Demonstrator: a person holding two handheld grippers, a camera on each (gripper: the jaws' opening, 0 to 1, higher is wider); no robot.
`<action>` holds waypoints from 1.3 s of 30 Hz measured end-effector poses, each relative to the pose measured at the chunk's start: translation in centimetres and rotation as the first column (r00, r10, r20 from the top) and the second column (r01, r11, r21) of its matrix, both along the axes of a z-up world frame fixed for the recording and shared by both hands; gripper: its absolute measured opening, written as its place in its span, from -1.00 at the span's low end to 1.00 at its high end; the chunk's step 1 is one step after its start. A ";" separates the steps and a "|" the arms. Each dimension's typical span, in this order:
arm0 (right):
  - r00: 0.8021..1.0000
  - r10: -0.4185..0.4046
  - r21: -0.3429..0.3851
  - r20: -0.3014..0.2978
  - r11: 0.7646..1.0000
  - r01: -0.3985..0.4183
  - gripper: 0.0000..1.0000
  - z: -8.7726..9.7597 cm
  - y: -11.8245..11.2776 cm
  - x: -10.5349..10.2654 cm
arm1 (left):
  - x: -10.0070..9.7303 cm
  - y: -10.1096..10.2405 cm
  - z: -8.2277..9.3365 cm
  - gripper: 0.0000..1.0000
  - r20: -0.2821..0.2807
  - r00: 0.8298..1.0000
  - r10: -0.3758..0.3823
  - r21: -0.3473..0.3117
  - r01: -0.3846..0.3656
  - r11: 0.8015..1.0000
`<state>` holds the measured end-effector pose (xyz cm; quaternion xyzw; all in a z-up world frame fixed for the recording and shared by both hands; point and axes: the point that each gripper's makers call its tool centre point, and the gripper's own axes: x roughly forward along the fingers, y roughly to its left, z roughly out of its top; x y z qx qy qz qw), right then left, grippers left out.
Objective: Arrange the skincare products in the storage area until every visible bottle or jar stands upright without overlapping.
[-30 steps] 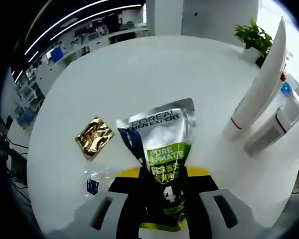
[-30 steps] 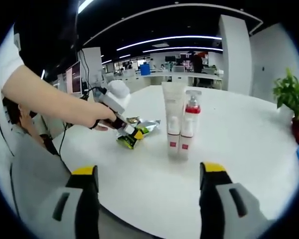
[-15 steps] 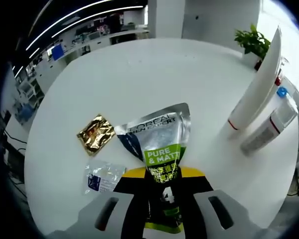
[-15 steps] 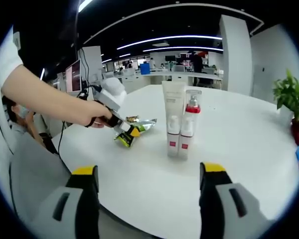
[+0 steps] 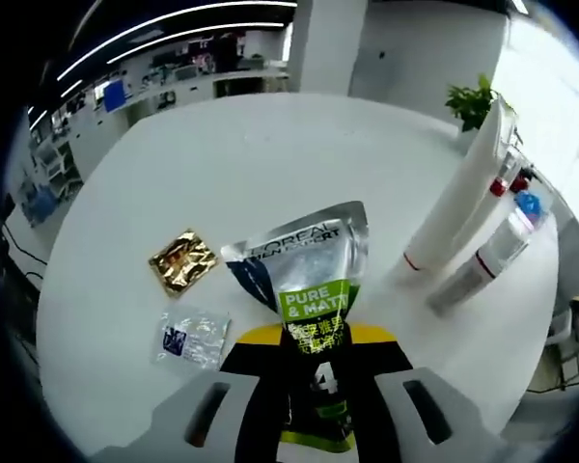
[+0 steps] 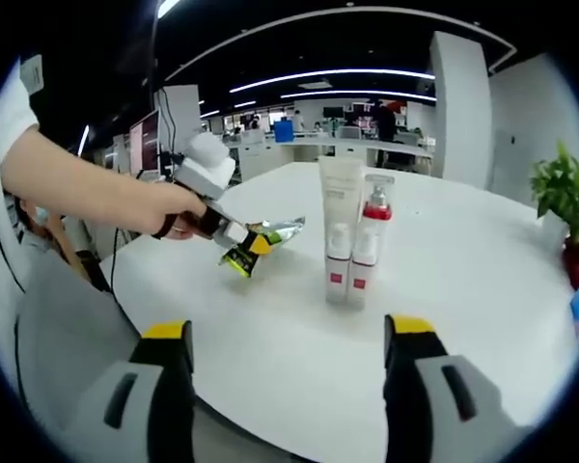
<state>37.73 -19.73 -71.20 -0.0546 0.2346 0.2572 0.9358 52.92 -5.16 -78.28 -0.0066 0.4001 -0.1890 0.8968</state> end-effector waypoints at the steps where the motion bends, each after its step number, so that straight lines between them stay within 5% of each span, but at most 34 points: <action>1: 1.000 0.003 -0.005 0.001 1.000 -0.003 0.63 0.0 0.1 0.0 | -0.2 -0.1 0.3 -0.64 0.008 1.000 0.001 -0.011 -0.001 1.000; 16: 0.999 0.042 -0.035 0.017 0.999 -0.042 0.54 0.0 0.6 -0.3 | -3.6 0.0 2.8 -0.64 0.066 0.998 0.003 -0.099 0.003 0.995; 39: 0.998 0.066 -0.052 0.006 0.996 -0.066 0.52 -0.4 1.0 -0.4 | -8.5 1.5 6.7 -0.65 0.222 0.968 -0.118 -0.055 0.133 0.990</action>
